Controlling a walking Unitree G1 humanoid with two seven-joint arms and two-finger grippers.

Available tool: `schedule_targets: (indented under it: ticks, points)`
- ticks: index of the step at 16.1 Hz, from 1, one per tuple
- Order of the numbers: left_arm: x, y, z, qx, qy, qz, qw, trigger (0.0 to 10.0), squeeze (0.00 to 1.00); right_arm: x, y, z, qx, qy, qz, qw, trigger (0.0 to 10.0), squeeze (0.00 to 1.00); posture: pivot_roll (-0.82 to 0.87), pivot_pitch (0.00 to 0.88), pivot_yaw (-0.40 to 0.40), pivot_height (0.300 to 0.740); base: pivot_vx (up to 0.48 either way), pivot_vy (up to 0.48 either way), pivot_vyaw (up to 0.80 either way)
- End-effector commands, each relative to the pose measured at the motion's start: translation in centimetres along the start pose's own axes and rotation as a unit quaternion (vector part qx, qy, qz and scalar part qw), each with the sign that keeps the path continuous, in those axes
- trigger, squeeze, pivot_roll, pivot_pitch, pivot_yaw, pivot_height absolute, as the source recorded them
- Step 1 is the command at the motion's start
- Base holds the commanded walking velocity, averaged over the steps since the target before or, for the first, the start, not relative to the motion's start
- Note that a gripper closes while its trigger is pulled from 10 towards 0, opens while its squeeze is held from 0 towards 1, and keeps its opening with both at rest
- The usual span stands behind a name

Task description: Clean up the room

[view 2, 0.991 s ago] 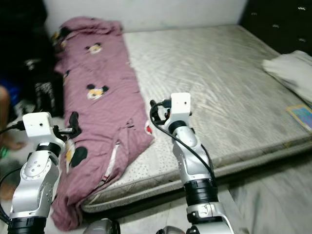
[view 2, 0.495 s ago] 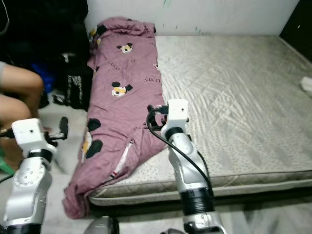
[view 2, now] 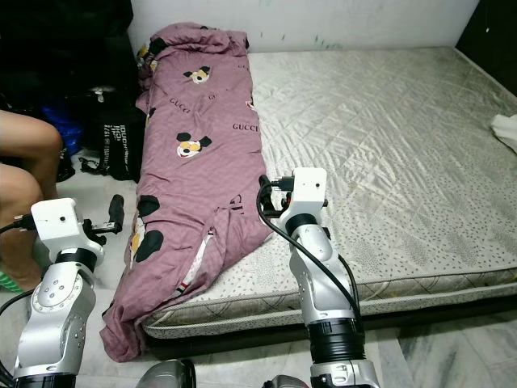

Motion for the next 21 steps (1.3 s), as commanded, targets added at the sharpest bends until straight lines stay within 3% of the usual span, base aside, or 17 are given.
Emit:
schedule_targets:
  ticks: [1,10,21]
  points:
    - [0.1,0.4,0.0,-0.003,0.001,0.0,1.0,10.0,0.0,0.0,0.2,-0.2,-0.004,-0.001,0.005,1.0,10.0,0.0,-0.04,0.066,-0.023,0.731,0.0,0.0,0.0]
    - [0.0,0.7,0.4,-0.008,0.006,-0.001,1.0,10.0,0.0,0.3,0.2,-0.2,-0.003,0.007,0.005,1.0,10.0,0.0,-0.04,0.071,-0.026,0.631,0.0,0.0,0.0]
    - [0.6,0.9,1.1,-0.006,0.028,-0.006,1.0,10.0,0.0,0.5,0.2,0.4,0.001,0.02,-0.007,1.0,10.0,0.0,-0.05,0.074,-0.047,0.631,0.0,0.0,0.0]
Point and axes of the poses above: a point about 5 cm out from each wrist's last joint towards the gripper, its own z axis pointing out of the wrist towards the gripper, its own y axis along the axis of the wrist's last joint, x = y × z, the point moved 5 cm from there along z, pointing out of the wrist towards the gripper, and after that the axes turned 9 degrees about z, right-handed, at the moved point
